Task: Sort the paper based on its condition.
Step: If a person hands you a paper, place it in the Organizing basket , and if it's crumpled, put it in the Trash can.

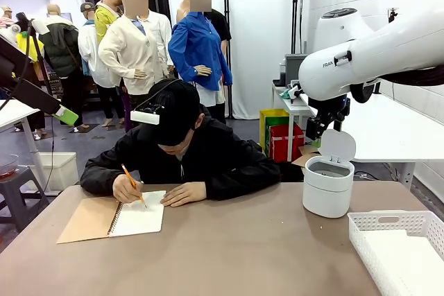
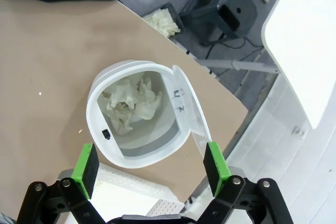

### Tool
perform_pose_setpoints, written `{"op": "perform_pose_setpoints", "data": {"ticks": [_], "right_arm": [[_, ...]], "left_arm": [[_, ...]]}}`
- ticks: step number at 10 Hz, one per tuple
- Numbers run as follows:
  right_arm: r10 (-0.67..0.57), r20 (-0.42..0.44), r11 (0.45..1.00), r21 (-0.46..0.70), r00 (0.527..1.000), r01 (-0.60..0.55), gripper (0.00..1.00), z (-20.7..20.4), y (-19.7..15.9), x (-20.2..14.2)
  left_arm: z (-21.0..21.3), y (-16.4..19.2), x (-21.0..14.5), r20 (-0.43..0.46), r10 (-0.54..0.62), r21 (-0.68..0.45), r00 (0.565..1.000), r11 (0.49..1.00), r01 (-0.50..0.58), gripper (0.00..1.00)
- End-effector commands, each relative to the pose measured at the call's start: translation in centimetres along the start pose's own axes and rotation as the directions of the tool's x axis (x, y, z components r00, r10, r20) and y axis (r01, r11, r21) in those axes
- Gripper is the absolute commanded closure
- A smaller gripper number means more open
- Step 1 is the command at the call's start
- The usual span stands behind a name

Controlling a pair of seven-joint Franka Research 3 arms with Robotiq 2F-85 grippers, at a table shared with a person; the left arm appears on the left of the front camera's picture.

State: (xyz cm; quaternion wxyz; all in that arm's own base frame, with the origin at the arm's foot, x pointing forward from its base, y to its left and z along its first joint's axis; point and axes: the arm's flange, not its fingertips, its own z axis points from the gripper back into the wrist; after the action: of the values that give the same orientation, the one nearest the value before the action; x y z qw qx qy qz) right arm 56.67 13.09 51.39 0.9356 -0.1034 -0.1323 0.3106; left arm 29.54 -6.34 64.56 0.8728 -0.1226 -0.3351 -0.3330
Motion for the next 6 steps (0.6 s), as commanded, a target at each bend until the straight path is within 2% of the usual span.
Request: {"op": "perform_pose_setpoints", "data": {"ticks": [1, 5, 6], "right_arm": [[-0.008, -0.006, 1.000, -0.018, 1.000, 0.008, 0.00, -0.1, 0.4, -0.3], [-0.020, 0.041, 0.997, 0.073, 0.999, 0.017, 0.00, 0.8, 1.5, -0.7], [-0.002, 0.007, 1.000, 0.011, 1.000, 0.002, 0.00, 0.3, 0.4, 0.1]], "left_arm": [[0.1, 0.1, 0.0, 0.004, 0.005, 0.000, 1.000, 1.000, -0.005, 0.00], [0.1, 0.1, 0.0, 0.004, 0.005, 0.000, 1.000, 1.000, -0.005, 0.00], [0.1, 0.1, 0.0, 0.004, 0.005, 0.000, 1.000, 1.000, -0.005, 0.00]]}}
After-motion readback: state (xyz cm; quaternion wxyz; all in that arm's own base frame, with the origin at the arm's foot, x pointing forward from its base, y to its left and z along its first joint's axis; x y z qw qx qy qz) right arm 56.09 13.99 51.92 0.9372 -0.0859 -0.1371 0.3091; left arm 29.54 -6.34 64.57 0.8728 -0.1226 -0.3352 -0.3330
